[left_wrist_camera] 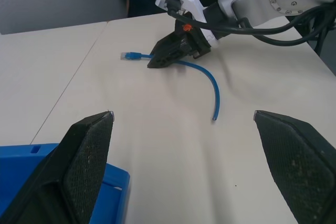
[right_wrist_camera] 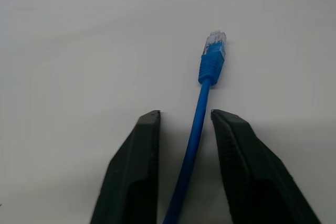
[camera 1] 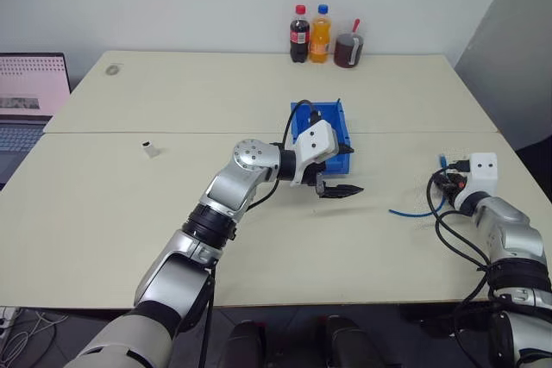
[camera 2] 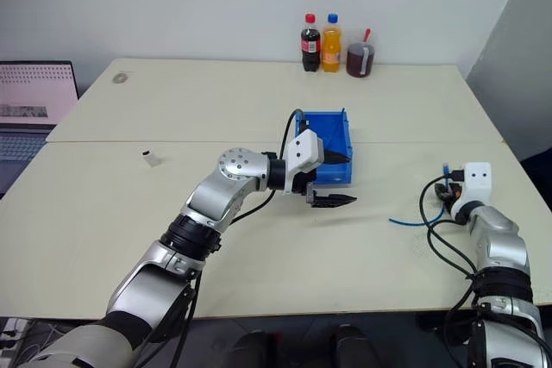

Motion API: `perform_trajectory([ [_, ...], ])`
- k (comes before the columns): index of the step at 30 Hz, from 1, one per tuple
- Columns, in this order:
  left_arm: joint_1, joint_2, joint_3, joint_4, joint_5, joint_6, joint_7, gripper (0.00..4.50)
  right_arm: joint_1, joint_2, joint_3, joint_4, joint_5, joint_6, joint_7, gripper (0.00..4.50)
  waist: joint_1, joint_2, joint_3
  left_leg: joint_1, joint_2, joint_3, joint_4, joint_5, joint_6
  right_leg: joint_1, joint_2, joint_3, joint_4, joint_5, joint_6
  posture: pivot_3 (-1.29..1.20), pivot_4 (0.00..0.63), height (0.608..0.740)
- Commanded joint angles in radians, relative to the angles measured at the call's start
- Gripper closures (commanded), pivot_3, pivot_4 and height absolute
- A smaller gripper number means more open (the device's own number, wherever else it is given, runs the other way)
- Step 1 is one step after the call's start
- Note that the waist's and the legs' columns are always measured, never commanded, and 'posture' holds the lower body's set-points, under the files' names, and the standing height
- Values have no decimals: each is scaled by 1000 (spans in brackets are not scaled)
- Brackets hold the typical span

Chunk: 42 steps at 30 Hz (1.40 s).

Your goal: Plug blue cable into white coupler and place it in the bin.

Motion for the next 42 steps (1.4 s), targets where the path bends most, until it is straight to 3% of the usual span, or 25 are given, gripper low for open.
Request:
perform_trajectory([
  [1, -4, 6, 27, -34, -2, 2, 0, 0, -2, -27, -3, 41, -15, -11, -16, 3992, 3, 0, 0, 0, 0, 0, 0, 0, 0, 0, 0, 0, 0, 0, 0, 0, 150, 740],
  [3, 3, 8, 26, -39, -3, 5, -1, 0, 3, -29, 5, 41, -20, -20, -11, 4466, 5, 0, 0, 0, 0, 0, 0, 0, 0, 0, 0, 0, 0, 0, 0, 0, 150, 740],
  [11, 34, 38, 38, -83, -16, 7, -29, 0, 72, -54, 43, -116, -29, 0, 28, 4466, 7, 0, 0, -1, 0, -1, 0, 0, 0, 0, 0, 0, -1, 0, -1, 0, 150, 740],
  [16, 78, 114, 86, -180, -61, 33, -68, 0, 176, -149, 95, -382, 22, 29, 226, 4466, 7, 2, 1, -2, 0, 0, 0, 0, 0, -1, 0, 0, -1, 0, -1, 0, 150, 740],
  [22, 323, 329, 255, -461, -159, 183, -56, 0, 257, -252, 143, -769, 297, 287, 516, 4466, -25, 4, 2, 0, 3, -2, -1, 0, 1, -1, 2, 1, 0, 0, 0, 0, 150, 740],
  [25, 478, 396, 370, -599, -195, 257, 13, 0, 211, -264, 217, -887, 399, 401, 587, 4466, -26, 4, 2, 0, 4, -5, -1, 0, 1, -1, 3, -1, 1, -1, 0, 0, 150, 740],
  [26, 591, 397, 443, -688, -201, 281, 58, 0, 167, -230, 284, -893, 390, 399, 602, 4466, -20, 3, 3, 0, 4, -5, 0, 0, 1, -1, 3, -2, 1, -1, 0, 0, 150, 740],
  [29, 926, 348, 629, -946, -226, 346, 189, 0, 26, -87, 485, -805, 282, 345, 578, 4466, -30, 0, 4, 1, 5, -4, 0, -1, 0, 0, 1, 1, -1, 0, 0, 0, 150, 740],
  [32, 1193, 243, 701, -1078, -189, 317, 301, 0, -83, 38, 605, -653, 187, 281, 568, 4466, -39, -3, 4, -1, 10, -5, 0, -1, 0, -2, -1, 0, -1, -1, -1, 0, 150, 740],
  [36, 1480, 87, 698, -1133, -110, 205, 419, 0, -197, 162, 715, -424, 68, 148, 590, 4466, -15, -3, 5, 0, 10, -4, 0, -1, 0, -1, -1, -1, -1, -1, -2, 0, 150, 740],
  [42, 1661, -20, 584, -1166, -23, 74, 510, 0, -284, 264, 793, -193, -26, 61, 642, 4466, 0, -4, 4, 1, 5, -1, 1, -1, 0, -1, -4, -2, -1, -5, -10, 0, 150, 740],
])
